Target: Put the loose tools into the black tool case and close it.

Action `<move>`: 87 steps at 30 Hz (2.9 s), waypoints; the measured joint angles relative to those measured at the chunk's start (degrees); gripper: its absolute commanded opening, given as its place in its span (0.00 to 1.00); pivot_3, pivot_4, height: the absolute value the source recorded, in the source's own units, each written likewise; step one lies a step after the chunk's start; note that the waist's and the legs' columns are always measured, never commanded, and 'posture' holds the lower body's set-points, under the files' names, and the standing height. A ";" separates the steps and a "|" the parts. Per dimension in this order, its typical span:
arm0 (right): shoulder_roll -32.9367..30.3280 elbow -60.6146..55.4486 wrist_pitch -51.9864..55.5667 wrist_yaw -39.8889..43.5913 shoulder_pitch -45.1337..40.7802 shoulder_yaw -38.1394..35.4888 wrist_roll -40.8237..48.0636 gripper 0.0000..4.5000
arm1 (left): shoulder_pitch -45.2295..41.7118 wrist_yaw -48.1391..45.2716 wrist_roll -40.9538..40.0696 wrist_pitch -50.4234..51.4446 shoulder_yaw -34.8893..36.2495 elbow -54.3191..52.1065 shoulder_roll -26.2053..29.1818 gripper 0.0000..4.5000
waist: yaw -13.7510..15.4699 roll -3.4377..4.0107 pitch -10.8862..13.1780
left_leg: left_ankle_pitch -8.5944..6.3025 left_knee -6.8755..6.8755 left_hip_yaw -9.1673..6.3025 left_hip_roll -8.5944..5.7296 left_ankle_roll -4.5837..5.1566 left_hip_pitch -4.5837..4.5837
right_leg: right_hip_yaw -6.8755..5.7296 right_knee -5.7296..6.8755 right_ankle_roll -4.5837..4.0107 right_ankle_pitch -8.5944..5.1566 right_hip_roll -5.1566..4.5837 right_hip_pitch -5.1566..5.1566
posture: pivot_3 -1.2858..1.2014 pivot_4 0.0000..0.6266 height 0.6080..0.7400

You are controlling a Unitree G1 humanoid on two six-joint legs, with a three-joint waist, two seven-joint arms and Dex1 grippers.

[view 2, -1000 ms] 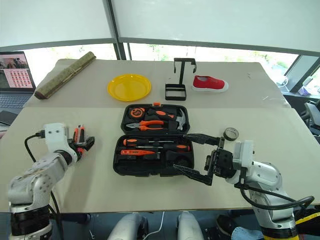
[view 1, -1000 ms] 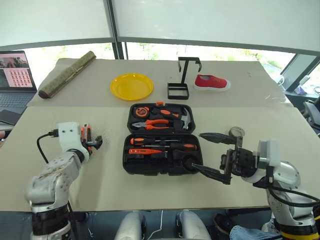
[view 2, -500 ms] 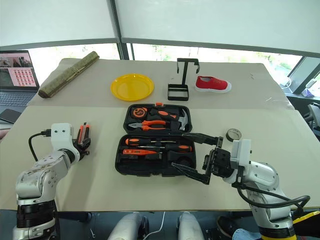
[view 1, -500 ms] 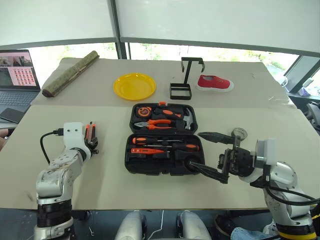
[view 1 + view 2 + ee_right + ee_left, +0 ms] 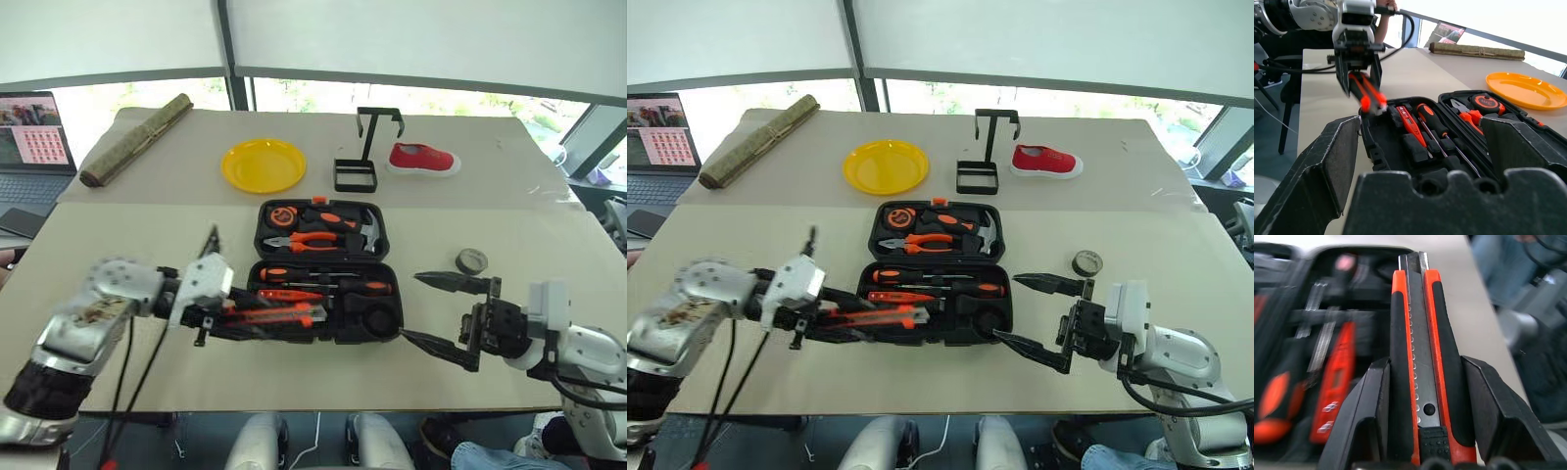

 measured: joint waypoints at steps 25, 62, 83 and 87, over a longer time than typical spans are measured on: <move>-0.01 -3.79 1.11 -2.62 4.49 0.14 -0.05 1.00 | -7.28 6.95 14.53 3.29 -10.78 3.27 -9.00 0.38 | 1.09 -0.01 0.01 | -0.04 0.19 -0.03 -0.03 0.09 0.06 | 0.09 0.06 0.18 -0.06 0.00 0.14 | 0.52 0.24 1.00; 2.41 0.37 0.62 -3.08 2.59 1.33 -2.95 1.00 | 1.69 3.20 7.72 -25.27 1.08 19.69 -16.52 0.01 | -0.03 0.00 0.00 | -0.05 0.24 -0.06 0.00 0.11 0.08 | 0.08 0.15 0.16 -0.06 0.00 0.13 | 0.52 0.24 1.00; 4.31 0.71 0.52 -3.73 1.88 1.54 -4.68 1.00 | 0.62 6.54 11.66 -23.03 -4.33 22.33 -18.16 0.01 | -0.13 0.67 -0.79 | -0.08 -0.09 -0.06 0.07 0.12 1.37 | 0.05 -0.07 0.12 -0.21 -0.03 1.43 | 0.52 0.24 1.00; 4.65 0.89 0.52 -4.82 2.05 0.85 -4.57 1.00 | 1.12 6.73 8.09 -24.52 -1.27 24.53 -19.79 0.01 | -0.12 0.69 -0.81 | -0.08 -0.09 -0.06 0.07 0.12 1.27 | 0.06 -0.03 0.11 -0.21 -0.07 1.30 | 0.52 0.24 1.00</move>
